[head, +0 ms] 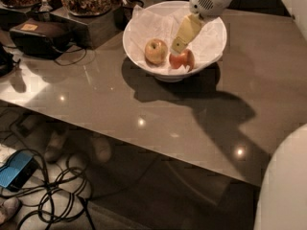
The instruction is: Pick apple from white bowl
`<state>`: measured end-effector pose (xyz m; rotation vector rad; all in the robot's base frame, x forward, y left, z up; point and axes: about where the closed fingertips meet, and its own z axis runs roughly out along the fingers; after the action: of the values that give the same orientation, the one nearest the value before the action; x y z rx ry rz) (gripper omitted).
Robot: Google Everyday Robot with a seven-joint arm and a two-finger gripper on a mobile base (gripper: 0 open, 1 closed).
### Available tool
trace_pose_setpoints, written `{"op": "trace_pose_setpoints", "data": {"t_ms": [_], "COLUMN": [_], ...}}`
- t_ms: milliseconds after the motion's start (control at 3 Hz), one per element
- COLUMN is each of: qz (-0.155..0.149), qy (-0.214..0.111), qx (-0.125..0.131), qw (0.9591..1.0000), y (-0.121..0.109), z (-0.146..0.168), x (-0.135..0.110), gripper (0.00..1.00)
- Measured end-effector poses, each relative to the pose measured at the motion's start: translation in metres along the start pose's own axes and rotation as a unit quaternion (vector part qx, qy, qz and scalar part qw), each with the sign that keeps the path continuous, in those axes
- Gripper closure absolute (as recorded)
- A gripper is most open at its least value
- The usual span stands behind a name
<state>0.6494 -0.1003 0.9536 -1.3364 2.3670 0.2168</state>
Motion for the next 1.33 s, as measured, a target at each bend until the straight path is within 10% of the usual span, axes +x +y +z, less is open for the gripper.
{"op": "trace_pose_setpoints", "data": {"t_ms": [1000, 1333], "qz": [-0.008, -0.007], "qy": [0.022, 0.029], "qx": [0.007, 0.005], "qw": [0.9997, 0.9995], "y": [-0.008, -0.011], "z": [0.030, 0.040], "x": [-0.003, -0.003], "gripper": [0.12, 0.27]}}
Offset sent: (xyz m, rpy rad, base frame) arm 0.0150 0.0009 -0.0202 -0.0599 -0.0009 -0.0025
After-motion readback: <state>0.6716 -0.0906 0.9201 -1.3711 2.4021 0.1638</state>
